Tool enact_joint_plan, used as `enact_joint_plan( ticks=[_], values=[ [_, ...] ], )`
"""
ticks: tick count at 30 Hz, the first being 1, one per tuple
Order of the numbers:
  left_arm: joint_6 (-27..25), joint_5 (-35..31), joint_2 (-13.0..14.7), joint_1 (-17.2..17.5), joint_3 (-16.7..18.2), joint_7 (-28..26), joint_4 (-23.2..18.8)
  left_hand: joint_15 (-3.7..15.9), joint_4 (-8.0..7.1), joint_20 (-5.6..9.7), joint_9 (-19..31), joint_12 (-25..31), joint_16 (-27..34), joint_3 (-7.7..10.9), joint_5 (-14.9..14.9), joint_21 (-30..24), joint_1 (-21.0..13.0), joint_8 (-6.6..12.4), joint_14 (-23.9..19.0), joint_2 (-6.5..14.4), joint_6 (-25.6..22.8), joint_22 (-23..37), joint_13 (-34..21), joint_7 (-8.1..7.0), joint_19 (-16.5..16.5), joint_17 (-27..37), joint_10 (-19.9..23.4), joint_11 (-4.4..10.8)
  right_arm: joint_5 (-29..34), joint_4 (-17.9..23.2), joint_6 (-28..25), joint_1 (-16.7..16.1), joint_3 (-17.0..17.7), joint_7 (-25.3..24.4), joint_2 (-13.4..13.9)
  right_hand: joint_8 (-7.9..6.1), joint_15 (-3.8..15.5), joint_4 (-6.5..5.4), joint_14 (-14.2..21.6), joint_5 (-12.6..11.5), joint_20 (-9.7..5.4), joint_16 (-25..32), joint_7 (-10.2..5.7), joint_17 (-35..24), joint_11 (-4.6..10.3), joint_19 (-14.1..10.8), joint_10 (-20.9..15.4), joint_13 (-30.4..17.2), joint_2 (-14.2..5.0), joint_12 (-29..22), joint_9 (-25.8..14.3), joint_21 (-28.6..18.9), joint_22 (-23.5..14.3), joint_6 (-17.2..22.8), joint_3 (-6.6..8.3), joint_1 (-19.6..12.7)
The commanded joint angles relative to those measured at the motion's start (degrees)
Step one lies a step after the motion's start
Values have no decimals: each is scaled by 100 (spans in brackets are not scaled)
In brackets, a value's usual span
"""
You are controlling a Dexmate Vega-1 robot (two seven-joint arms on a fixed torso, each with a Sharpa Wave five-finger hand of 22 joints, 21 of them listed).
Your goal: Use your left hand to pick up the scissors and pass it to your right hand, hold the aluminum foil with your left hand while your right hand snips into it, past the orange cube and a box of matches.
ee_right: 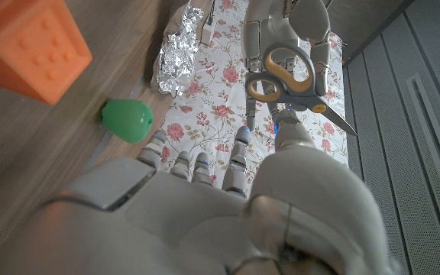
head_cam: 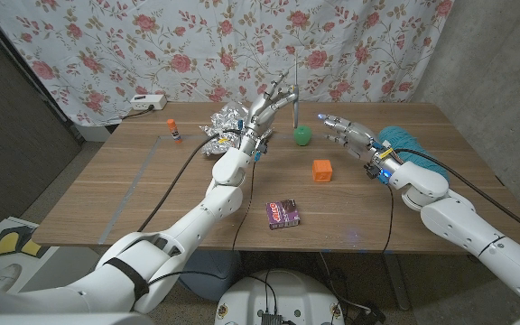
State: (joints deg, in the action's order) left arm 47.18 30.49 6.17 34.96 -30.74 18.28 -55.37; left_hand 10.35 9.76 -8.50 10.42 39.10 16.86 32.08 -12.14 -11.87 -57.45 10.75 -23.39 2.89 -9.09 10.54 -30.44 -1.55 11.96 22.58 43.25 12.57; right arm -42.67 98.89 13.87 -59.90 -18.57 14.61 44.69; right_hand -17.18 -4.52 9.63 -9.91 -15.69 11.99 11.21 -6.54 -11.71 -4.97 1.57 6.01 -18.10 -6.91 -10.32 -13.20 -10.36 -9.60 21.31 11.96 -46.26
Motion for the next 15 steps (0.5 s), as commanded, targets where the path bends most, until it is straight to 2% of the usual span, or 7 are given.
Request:
enact_joint_plan(
  ticks=[1,11,15],
  values=[
    [-99,469,-93,-95,-22,529,205,70,-35,18,14,21,-26,12,-31,-1,-25,-26,55,84,4,25,-585,12,-29,15,3,22,-178,-190,-34,183,-118,388,8,4,-6,24,-374,-55,12,-19,-8,-11,81,53,140,28,4,9,-11,0,-17,47,80,-121],
    [-215,683,-131,-158,-22,796,288,57,-28,35,14,22,-56,36,-43,3,-27,-30,57,83,16,26,-581,6,-53,-3,-4,22,-280,-304,-32,257,-159,463,-71,-3,16,33,-386,-79,5,-5,25,-3,100,71,206,85,6,-13,-3,-8,-15,128,135,-217],
    [-243,714,-144,-167,-29,845,299,58,-34,32,14,21,-58,38,-45,2,-20,-35,55,91,33,26,-578,11,-53,-2,-8,22,-326,-364,16,272,-168,525,-113,-49,65,25,-372,-92,-5,14,-44,5,178,54,141,138,5,-64,2,-22,-14,310,176,-286]
  ],
)
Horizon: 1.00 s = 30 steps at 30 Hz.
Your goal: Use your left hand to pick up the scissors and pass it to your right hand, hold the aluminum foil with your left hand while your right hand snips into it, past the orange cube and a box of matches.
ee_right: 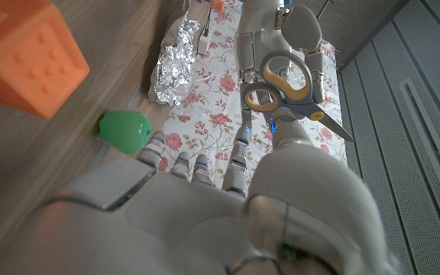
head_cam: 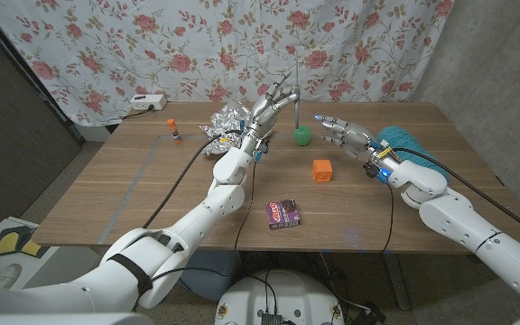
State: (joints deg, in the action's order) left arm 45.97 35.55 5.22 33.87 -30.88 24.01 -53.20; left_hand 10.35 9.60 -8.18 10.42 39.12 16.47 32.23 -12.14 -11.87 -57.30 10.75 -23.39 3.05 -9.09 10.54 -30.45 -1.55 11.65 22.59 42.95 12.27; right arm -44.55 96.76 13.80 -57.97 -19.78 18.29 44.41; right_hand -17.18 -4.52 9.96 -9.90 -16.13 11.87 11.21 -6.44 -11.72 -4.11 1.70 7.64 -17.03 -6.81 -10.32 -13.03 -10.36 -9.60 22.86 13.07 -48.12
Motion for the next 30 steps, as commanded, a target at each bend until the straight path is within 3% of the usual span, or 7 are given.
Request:
enact_joint_plan(
  ticks=[1,12,30],
  values=[
    [-130,211,-48,-62,-20,287,85,58,-18,0,14,20,-20,23,-46,2,-35,-34,53,76,30,26,-578,8,-23,-4,22,52,-116,-164,48,86,-55,176,-87,-56,82,-10,-365,-49,4,19,-62,7,110,33,-30,42,-7,-70,-14,-27,-13,185,74,-114],
    [-170,236,-74,-33,-54,347,71,68,-11,-4,13,21,-38,26,-51,-1,-36,-29,61,74,27,26,-572,-3,-27,-8,14,53,-174,-308,-2,210,-198,322,-215,-76,100,-12,-351,-49,-6,32,-143,14,95,-10,-64,97,-16,-93,-15,-41,-10,296,118,-190],
    [-260,267,-83,-17,-121,494,80,55,-11,-16,12,23,-58,28,-58,-2,-37,-42,75,90,82,26,-563,-6,-44,-5,4,53,-406,-458,50,269,-218,640,-307,-29,82,-26,-348,-33,4,40,-101,20,137,-34,-47,163,10,-96,-3,-41,-6,280,143,-247]
  ],
)
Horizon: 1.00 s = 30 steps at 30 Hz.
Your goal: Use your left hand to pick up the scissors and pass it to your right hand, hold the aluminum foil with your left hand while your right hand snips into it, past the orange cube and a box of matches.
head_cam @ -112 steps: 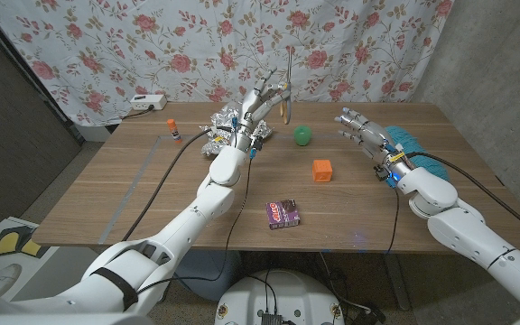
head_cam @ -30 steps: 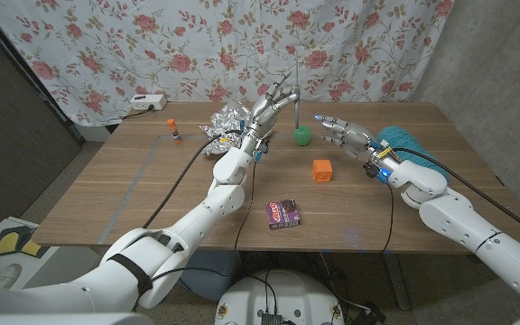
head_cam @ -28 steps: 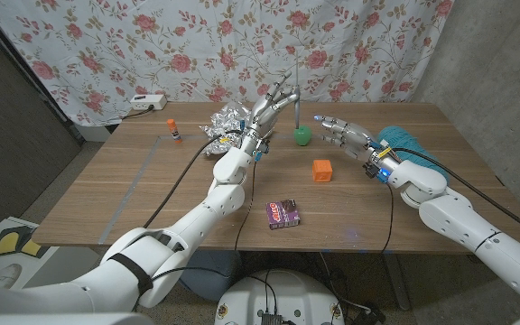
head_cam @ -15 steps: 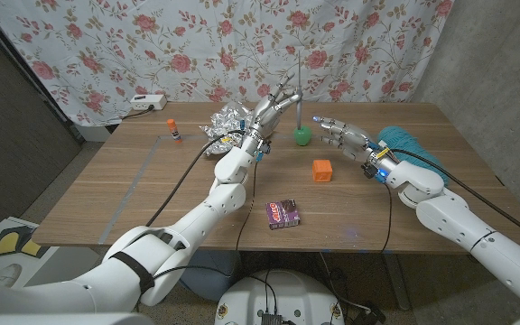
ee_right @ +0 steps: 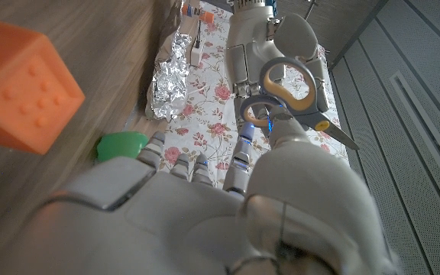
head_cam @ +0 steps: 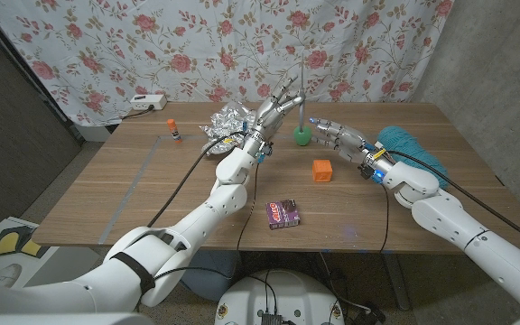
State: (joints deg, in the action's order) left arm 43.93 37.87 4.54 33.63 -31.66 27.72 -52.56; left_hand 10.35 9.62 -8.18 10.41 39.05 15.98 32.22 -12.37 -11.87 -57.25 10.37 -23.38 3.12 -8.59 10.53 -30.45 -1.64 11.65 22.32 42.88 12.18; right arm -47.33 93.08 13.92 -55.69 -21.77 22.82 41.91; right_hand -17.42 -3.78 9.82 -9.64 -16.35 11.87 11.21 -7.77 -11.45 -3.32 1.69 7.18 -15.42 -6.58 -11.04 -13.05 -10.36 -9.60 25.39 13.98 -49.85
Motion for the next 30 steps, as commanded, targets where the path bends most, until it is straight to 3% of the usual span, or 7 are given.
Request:
enact_joint_plan(
  ticks=[1,15,30],
  values=[
    [-66,57,-19,10,-43,147,18,48,-8,-18,12,32,-9,26,-34,-1,-49,-9,80,83,50,26,-565,-2,-47,25,12,62,-120,-99,53,46,-26,218,-55,-3,1,-13,-375,-10,4,40,35,-7,54,-34,-1,4,-10,-25,-1,-41,-5,24,53,-74],
    [-105,94,-7,-40,-42,255,64,21,-18,-39,12,18,-38,0,-36,5,-33,-10,157,89,86,27,-552,-15,-79,40,-24,62,-182,-168,44,152,-122,483,-116,45,-13,-32,-381,7,9,43,51,-5,37,-41,11,52,16,-27,8,-37,-4,-11,56,-84],
    [-60,237,-197,-214,-29,544,441,12,-19,-42,12,23,-65,8,-48,3,-18,12,159,85,55,28,-556,-22,-97,26,-41,63,-177,-179,25,173,-163,433,-190,81,3,-51,-396,28,10,43,68,-4,40,-42,24,106,38,-31,18,-34,-5,-2,57,-87]
  ],
)
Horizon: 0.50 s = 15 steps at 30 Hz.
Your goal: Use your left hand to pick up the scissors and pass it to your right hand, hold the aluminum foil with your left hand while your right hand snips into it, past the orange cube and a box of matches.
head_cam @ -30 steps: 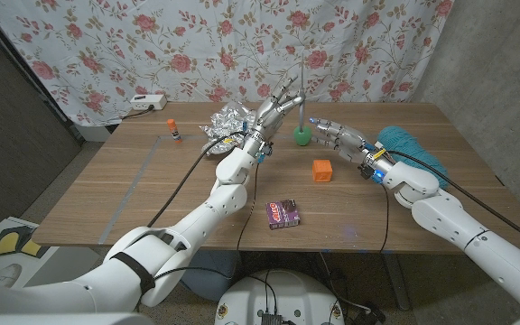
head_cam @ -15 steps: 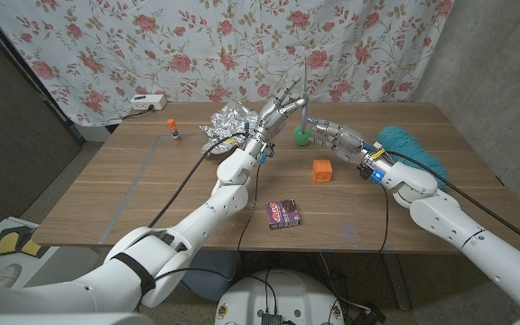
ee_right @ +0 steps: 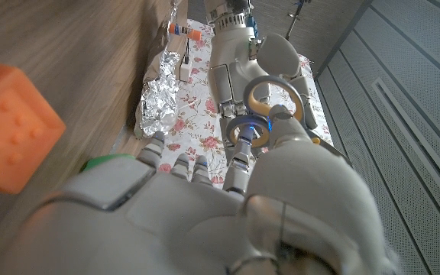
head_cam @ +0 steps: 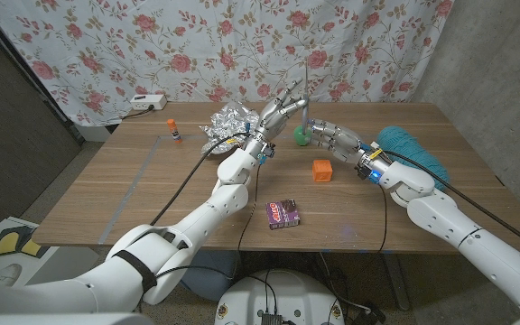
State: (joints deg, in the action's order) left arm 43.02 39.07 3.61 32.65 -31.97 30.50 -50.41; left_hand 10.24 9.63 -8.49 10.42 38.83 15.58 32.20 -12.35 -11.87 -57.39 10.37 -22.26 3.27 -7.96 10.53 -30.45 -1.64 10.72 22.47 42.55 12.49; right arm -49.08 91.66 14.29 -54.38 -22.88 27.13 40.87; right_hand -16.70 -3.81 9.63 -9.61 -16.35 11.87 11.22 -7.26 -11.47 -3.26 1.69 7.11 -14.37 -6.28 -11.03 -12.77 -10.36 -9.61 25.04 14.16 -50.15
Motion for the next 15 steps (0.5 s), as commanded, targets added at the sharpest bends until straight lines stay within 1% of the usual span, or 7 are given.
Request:
enact_joint_plan(
  ticks=[1,8,15],
  values=[
    [30,127,-113,-122,5,279,240,23,-22,-11,12,44,-24,9,-51,3,-3,12,44,72,-8,28,-554,-24,-5,13,-11,32,-11,-14,-33,31,-45,-44,-88,9,5,-33,-398,28,10,44,16,-3,34,-42,30,3,7,-32,-9,-34,-5,35,39,-57],
    [7,206,-198,-171,8,427,390,30,-24,-15,12,41,-30,16,-56,0,2,12,32,77,-6,28,-549,-17,-5,8,-20,32,-61,-32,-8,27,-21,-34,-115,20,78,-50,-393,44,-2,52,-98,-3,130,-70,-17,42,-21,-55,-5,-41,-4,85,59,-72],
    [-8,185,-210,-219,9,441,463,29,-19,-12,12,49,-35,13,-59,-4,0,11,35,79,0,29,-555,-28,-4,9,-19,33,-86,-44,11,10,-7,-52,-139,14,84,-63,-367,56,-7,65,-70,-4,121,-95,-49,67,-39,-67,-4,-46,-3,148,66,-71]
  ],
)
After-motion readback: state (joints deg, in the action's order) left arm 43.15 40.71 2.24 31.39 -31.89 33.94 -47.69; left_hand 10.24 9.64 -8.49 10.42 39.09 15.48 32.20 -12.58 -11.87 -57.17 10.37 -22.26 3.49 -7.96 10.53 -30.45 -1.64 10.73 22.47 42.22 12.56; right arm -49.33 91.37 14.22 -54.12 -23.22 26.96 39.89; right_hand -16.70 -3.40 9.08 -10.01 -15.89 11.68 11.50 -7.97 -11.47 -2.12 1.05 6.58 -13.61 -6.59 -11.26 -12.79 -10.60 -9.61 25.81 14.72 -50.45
